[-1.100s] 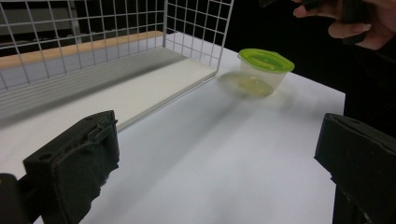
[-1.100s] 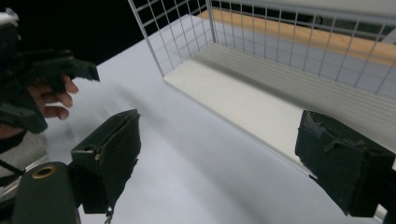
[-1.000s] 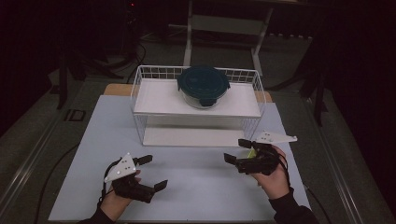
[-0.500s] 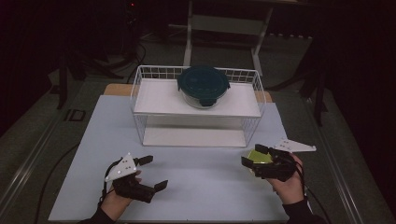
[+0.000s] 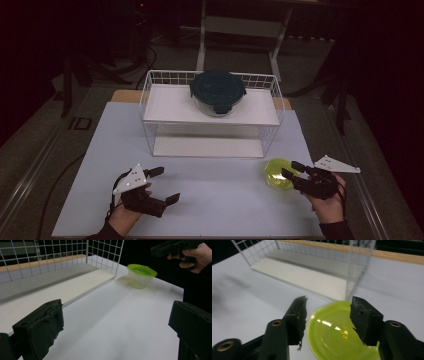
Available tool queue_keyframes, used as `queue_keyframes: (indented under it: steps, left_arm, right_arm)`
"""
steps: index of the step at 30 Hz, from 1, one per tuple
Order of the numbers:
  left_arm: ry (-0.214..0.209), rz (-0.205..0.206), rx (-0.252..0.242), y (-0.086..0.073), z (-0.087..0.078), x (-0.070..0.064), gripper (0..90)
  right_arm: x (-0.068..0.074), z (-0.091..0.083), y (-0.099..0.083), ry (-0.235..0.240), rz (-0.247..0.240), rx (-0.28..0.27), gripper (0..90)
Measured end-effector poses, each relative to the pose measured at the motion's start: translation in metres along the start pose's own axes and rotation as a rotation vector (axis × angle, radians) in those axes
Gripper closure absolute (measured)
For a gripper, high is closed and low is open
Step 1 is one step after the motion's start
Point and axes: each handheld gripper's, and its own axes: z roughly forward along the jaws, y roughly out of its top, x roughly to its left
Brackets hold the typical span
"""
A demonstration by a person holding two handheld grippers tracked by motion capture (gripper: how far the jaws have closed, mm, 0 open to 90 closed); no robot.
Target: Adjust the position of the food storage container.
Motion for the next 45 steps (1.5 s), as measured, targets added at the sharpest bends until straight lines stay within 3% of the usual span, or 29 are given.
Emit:
queue_keyframes:
  steps: [7, 19, 22, 31, 45]
  left_arm:
    - [0.001, -0.003, 0.002, 0.0, 0.0, 0.0, 0.0]
    - [0.001, 0.001, 0.003, 0.0, 0.001, 0.0, 0.0]
    - [0.002, 0.0, 0.001, 0.0, 0.001, 0.001, 0.0]
    - [0.004, 0.001, 0.001, 0.0, 0.001, 0.001, 0.0]
    - [0.0, 0.003, 0.005, -0.001, 0.001, 0.001, 0.0]
  right_arm:
    - [-0.017, -0.007, -0.015, -0.034, 0.022, 0.04, 70.1]
    - [-0.039, -0.015, -0.042, -0.111, 0.075, 0.086, 89.2]
    - [-0.045, -0.011, -0.053, -0.127, 0.1, 0.111, 89.8]
    - [-0.056, 0.011, -0.071, -0.114, 0.152, 0.176, 90.0]
    - [-0.051, 0.039, -0.071, -0.065, 0.139, 0.24, 90.0]
